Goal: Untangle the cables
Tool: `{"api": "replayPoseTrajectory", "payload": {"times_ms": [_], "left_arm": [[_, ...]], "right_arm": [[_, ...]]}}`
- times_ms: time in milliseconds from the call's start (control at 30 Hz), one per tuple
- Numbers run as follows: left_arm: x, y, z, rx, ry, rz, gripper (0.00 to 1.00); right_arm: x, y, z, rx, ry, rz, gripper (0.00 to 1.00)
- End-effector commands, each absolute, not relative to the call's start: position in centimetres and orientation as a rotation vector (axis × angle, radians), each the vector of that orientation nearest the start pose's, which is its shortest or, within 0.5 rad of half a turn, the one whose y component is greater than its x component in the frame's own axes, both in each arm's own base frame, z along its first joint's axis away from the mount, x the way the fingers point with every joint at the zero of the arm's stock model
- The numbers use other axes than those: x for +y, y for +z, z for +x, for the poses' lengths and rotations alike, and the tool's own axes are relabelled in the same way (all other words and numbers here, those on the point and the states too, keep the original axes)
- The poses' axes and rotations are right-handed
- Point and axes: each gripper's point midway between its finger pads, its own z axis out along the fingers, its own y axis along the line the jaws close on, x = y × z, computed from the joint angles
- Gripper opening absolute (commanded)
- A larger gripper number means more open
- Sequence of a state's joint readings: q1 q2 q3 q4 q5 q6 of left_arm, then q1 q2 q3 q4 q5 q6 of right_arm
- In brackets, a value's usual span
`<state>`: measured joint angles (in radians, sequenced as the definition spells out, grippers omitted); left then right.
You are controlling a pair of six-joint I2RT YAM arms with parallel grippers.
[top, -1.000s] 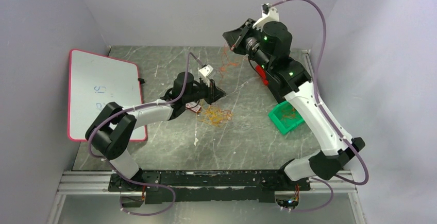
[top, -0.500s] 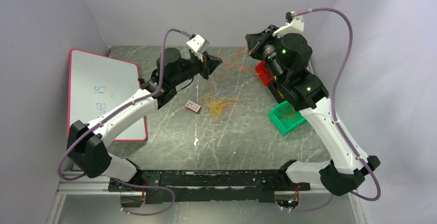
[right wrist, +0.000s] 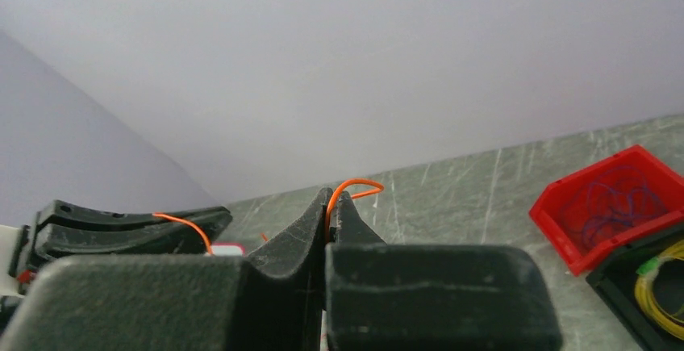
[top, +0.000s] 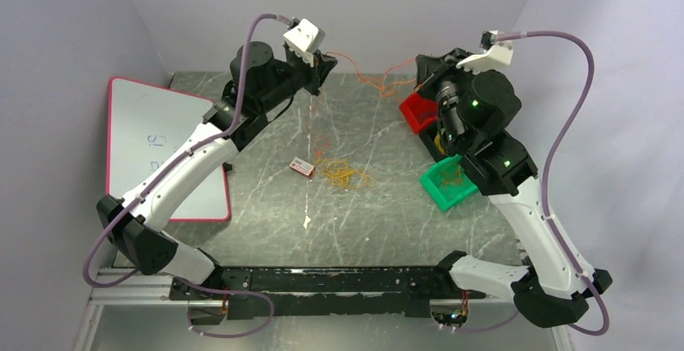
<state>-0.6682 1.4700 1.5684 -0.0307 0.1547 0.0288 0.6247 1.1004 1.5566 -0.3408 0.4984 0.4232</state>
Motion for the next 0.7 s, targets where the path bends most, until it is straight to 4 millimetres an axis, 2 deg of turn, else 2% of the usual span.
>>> {"api": "replayPoseTrajectory", "payload": {"times_ms": [0, 100, 200, 267, 367, 533, 633, 667], "left_arm": [[-28.5, 42.0, 39.0, 1.504, -0.422, 0.558, 0.07], [-25.9, 42.5, 40.8, 1.542, -0.36, 0.485, 0.07], [-24.6, 43.5, 41.6, 1.536, -0.321, 0.472, 0.07], [-24.4, 43.9, 41.8, 1.525, -0.304, 0.479, 0.07], [-24.1, 44.3, 42.0, 1.52, -0.277, 0.481, 0.07], [-23.6, 45.8, 42.0, 1.493, -0.256, 0.475, 0.07], [-23.7, 46.6, 41.8, 1.477, -0.263, 0.48, 0.07], [-23.7, 46.8, 41.7, 1.474, -0.264, 0.48, 0.07]], "right_arm": [[12.7, 49.2, 31.1, 1.465, 0.408, 0.265, 0.0], [12.5, 48.5, 30.6, 1.471, 0.402, 0.243, 0.0], [13.3, 47.8, 30.0, 1.468, 0.437, 0.164, 0.0], [14.2, 47.6, 29.4, 1.462, 0.473, 0.091, 0.03], [14.5, 46.6, 29.3, 1.49, 0.472, 0.066, 0.14], [12.2, 43.9, 30.1, 1.581, 0.32, 0.161, 0.32], [11.9, 43.3, 30.2, 1.586, 0.293, 0.17, 0.32], [11.9, 43.3, 30.2, 1.585, 0.294, 0.171, 0.29]]}}
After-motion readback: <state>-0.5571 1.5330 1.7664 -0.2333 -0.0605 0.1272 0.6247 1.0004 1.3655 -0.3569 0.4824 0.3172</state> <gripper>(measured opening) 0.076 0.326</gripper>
